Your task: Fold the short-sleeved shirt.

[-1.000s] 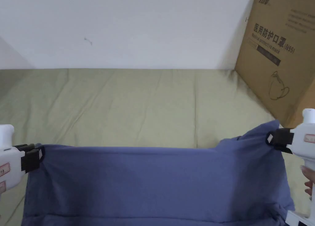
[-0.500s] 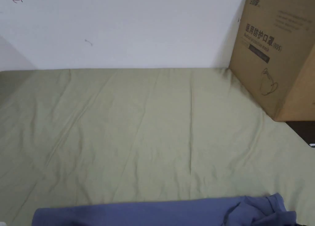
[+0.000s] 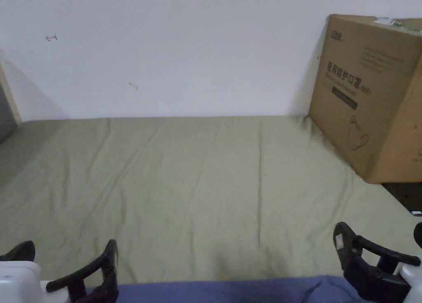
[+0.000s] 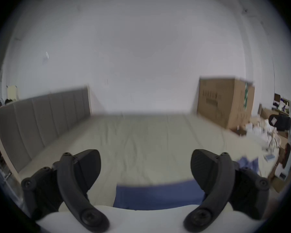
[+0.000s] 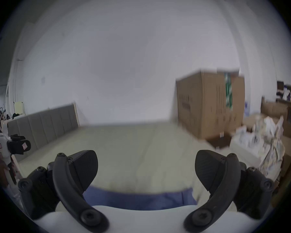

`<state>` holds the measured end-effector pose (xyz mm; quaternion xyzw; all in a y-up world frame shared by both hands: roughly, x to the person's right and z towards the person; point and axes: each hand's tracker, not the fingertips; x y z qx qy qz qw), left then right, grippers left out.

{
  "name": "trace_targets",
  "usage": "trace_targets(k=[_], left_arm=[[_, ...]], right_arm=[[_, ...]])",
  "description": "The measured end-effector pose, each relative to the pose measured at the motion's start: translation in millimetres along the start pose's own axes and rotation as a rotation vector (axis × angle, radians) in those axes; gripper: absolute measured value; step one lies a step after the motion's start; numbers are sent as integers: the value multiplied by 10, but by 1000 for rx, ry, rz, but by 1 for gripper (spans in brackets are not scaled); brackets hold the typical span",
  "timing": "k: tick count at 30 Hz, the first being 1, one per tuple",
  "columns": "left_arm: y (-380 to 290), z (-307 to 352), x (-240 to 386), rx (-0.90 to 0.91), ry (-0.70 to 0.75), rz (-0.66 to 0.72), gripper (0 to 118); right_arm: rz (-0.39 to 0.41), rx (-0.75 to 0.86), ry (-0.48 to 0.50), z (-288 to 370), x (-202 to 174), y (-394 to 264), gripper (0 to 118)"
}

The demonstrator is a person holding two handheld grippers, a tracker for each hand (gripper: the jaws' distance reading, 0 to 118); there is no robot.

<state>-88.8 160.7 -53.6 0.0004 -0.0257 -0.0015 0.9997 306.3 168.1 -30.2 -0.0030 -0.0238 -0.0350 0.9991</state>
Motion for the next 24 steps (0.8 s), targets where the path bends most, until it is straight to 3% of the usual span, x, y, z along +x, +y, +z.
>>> trace_targets(k=[1, 2, 3, 4, 6, 7, 11, 16, 18, 19, 20, 21, 22, 23, 24], left_arm=[[54, 77, 106, 69, 10, -3, 72], [110, 132, 197, 100, 26, 1, 40], [159, 168, 252, 122, 15, 12, 5], [203, 176, 306, 118, 9, 12, 0], [271, 210, 351, 125, 5, 3, 0], [308, 217, 343, 121, -40, 3, 0], [424, 99, 46, -13, -95, 16, 0], [147, -670, -998, -647, -356, 329, 0], [-224, -893, -1378, -780, -412, 463, 1], [-424, -955, -1552, -810, -439, 521, 2], [-602, -993, -1704, -831, -468, 580, 12], [-699, -943, -1727, -836, -475, 621, 39], [-841, -966, -1821, -849, -483, 676, 90], [-993, -1000, -1899, -885, -483, 732, 118], [-1098, -979, -1960, -853, -458, 802, 116]], right_arm=[[13, 24, -25, 37, -135, 48, 105], [1, 48, -12, 72, -227, 91, 84], [-10, 80, 6, 104, -303, 110, 42], [8, 81, 22, 83, -366, 127, 1], [45, 49, 22, 46, -410, 182, 1], [26, 24, 67, 41, -388, 208, 1], [-24, -23, 90, 85, -275, 246, 1], [-22, -115, 75, 120, -180, 203, 1], [-22, -162, 70, 85, -171, 140, 1], [-22, -177, 68, 60, -168, 106, 1], [-14, -186, 62, 33, -171, 66, 1], [1, -193, 56, 3, -175, 21, 1], [25, -212, 41, -36, -192, -36, 1], [34, -239, 28, -84, -197, -76, 1], [27, -263, 22, -126, -195, -105, 1]])
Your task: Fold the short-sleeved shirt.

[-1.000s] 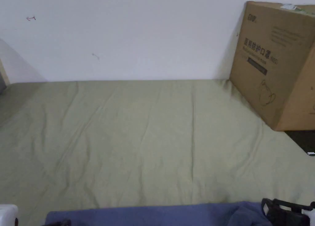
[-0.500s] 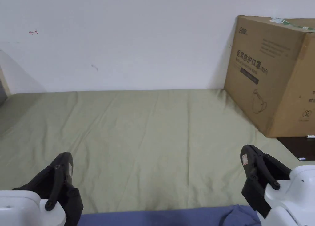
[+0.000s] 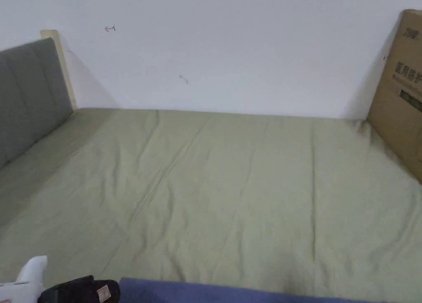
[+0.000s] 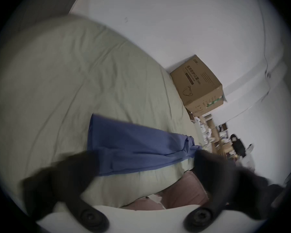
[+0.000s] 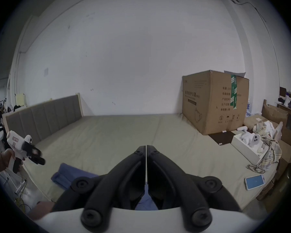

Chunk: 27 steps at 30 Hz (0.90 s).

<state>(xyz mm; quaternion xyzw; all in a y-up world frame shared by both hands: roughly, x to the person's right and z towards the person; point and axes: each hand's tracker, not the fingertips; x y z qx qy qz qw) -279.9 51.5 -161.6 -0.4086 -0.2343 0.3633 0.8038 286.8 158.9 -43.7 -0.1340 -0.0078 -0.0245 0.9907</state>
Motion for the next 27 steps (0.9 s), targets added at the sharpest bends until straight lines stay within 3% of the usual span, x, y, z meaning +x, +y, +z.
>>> trace_targets(k=[5, 9, 12, 14, 17, 19, 20, 21, 23, 27], left_arm=[[34, -268, -741, 30, -91, 184, 118], [-67, -618, -1053, -106, -184, 302, 118], [23, -808, -966, -70, -336, 281, 118], [32, -1032, -983, -110, -339, 315, 118], [12, -1202, -817, -128, -286, 218, 111], [-4, -1171, -814, -103, -203, 165, 100], [-25, -1149, -859, -97, -51, 153, 62], [-119, -1207, -950, -133, 141, 149, 5], [-143, -1141, -886, -27, -97, 286, 6], [22, -1050, -505, -75, 190, 25, 6]], right_arm=[[-44, -81, -9, -224, -21, -49, 1], [-54, -113, 8, -345, -59, -42, 1], [-56, -137, 38, -432, -114, -60, 1], [-53, -155, 50, -481, -184, -80, 1], [-81, -187, 87, -551, -242, -103, 1], [-106, -193, 107, -552, -253, -107, 1], [-108, -188, 111, -544, -255, -105, 1], [-107, -186, 116, -538, -259, -105, 1], [-94, -188, 119, -532, -267, -110, 1], [-90, -213, 136, -541, -259, -80, 1]])
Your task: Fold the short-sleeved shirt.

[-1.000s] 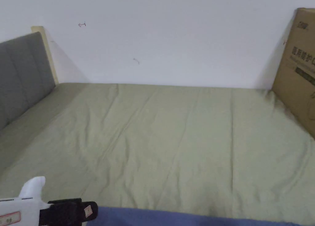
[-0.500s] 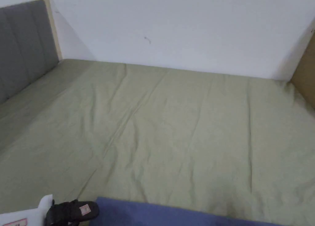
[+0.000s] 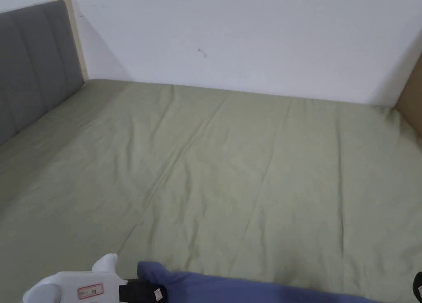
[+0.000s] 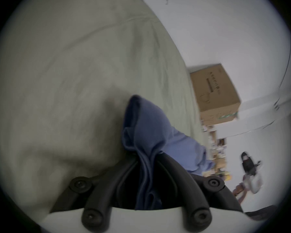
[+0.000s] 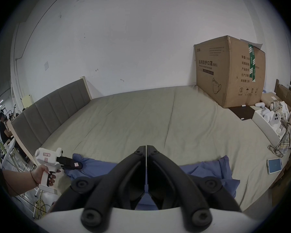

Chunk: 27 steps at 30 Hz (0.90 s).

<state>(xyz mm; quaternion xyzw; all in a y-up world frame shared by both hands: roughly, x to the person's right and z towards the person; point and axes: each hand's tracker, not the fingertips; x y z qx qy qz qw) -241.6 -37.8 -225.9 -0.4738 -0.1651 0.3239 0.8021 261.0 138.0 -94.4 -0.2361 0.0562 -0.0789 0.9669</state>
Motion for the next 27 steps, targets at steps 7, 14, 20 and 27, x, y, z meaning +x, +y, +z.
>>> trace_targets(k=[7, 14, 20, 27], left_arm=[[-149, 618, 854, 109, 769, -718, 6], [-148, 692, 1309, 121, 404, -414, 6], [-402, -232, 2158, -22, 77, -399, 43], [-489, -259, 2486, 0, -37, -438, 118]], right_arm=[[-8, 44, 37, 185, 22, 97, 1], [5, 67, 49, 364, 124, 20, 1], [-41, 77, 38, 522, 286, 11, 1], [-70, 72, -8, 612, 523, -41, 1]])
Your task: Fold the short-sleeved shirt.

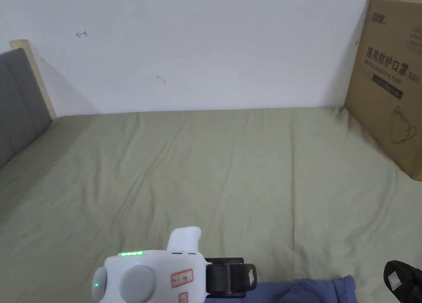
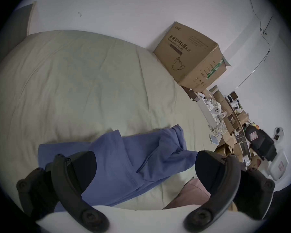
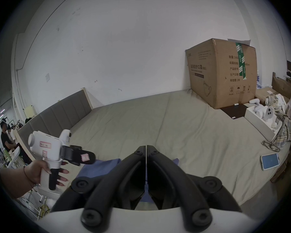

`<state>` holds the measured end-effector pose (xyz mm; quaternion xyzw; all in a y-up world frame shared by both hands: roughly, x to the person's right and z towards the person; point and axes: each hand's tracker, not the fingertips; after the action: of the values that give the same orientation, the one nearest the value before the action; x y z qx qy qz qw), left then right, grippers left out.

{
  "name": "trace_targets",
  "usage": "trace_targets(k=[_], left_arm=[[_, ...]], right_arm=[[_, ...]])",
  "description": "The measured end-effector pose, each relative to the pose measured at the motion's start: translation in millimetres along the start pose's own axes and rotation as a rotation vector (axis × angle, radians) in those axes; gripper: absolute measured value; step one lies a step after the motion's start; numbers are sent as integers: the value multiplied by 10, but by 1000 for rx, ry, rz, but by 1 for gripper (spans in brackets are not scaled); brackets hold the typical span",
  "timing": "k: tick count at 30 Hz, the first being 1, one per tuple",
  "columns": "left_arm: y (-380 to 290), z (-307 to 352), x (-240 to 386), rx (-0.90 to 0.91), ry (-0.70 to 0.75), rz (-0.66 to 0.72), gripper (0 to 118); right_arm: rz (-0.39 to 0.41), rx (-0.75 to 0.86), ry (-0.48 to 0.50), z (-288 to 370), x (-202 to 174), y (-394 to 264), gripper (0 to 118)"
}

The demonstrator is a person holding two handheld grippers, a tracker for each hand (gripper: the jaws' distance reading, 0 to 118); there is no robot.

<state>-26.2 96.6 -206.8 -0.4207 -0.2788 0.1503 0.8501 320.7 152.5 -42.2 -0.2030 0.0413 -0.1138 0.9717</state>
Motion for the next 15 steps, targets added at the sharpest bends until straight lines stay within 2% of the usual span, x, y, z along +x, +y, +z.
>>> trace_targets(k=[3, 4, 5, 7, 8, 11, 15], left_arm=[[-14, 208, -114, 61, 130, -15, 117], [-38, 273, -165, 85, 168, -32, 107], [-62, 291, -191, 90, 198, -40, 84], [-122, 196, -271, 57, 263, -33, 0], [-155, 117, -306, 53, 292, -27, 1], [-260, -228, -351, -38, 176, 20, 1], [-466, -826, -222, -204, 175, -40, 1]], right_arm=[[-31, 1, -14, -29, 70, -21, 1], [-46, 0, -16, -52, 95, -30, 1], [-56, -3, -17, -67, 106, -35, 1], [-73, -5, -14, -90, 118, -52, 1], [-78, -7, -12, -99, 114, -57, 1], [-71, -18, -8, -113, 112, -73, 1], [-63, -31, 13, -127, 158, -115, 1]])
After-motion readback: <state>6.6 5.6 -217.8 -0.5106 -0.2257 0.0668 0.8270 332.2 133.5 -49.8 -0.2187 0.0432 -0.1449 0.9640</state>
